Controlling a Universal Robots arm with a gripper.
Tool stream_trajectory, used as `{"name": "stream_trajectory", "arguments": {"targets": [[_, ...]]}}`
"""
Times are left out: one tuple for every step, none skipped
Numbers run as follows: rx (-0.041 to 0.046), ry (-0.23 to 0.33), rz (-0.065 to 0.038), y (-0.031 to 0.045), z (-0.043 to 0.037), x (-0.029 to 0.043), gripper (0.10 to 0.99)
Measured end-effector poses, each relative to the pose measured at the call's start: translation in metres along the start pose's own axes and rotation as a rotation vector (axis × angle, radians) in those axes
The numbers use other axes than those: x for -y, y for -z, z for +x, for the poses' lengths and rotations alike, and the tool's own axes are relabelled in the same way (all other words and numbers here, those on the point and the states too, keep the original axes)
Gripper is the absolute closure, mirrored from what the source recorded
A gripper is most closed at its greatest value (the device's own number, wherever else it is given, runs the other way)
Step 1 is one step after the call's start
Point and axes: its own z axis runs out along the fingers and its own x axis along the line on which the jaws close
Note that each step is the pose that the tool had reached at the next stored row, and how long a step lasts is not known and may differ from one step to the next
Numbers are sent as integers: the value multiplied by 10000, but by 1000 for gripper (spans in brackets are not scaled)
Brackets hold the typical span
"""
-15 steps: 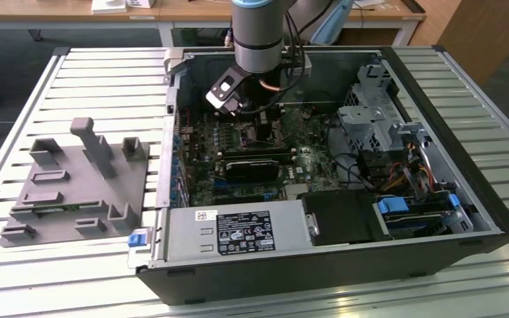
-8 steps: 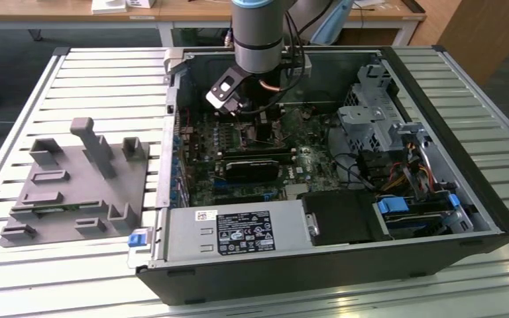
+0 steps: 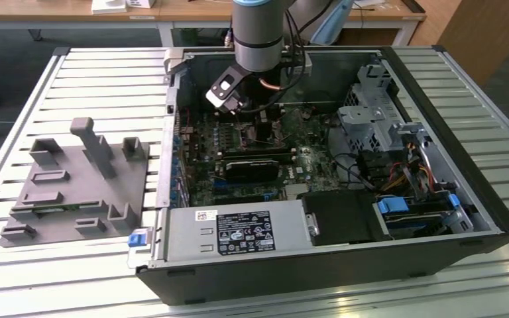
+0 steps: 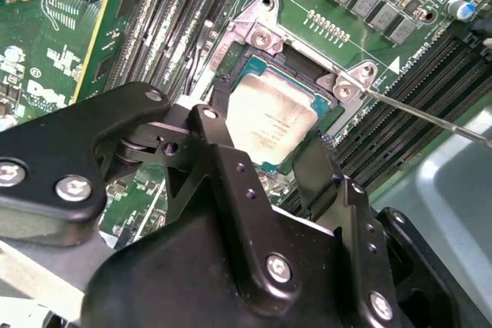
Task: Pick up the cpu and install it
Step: 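Place the cpu into insertion slot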
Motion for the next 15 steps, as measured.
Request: {"name": "stream_trajectory", "arguments": {"targets": [[0,0,0,14,0,-1,478],[-1,0,-1,28,0,-2,478],[-1,0,-1,43,0,-3,494],[0,0,0,61,0,-5,553],[0,0,-1,78,-1,-6,553],[-1,0,-1,91,-1,-7,616],[-1,0,-1,102,-1,-8,675],[-1,0,-1,111,-1,-9,675],[-1,0,-1,119,-1,-9,733],[0,0,0,125,-1,-10,792],[0,0,0,131,-1,-10,792],[0,0,1,137,-1,-10,851],[0,0,0,143,-1,-11,910],[0,0,0,149,-1,-11,910],[-1,0,0,157,-1,-12,969]]}}
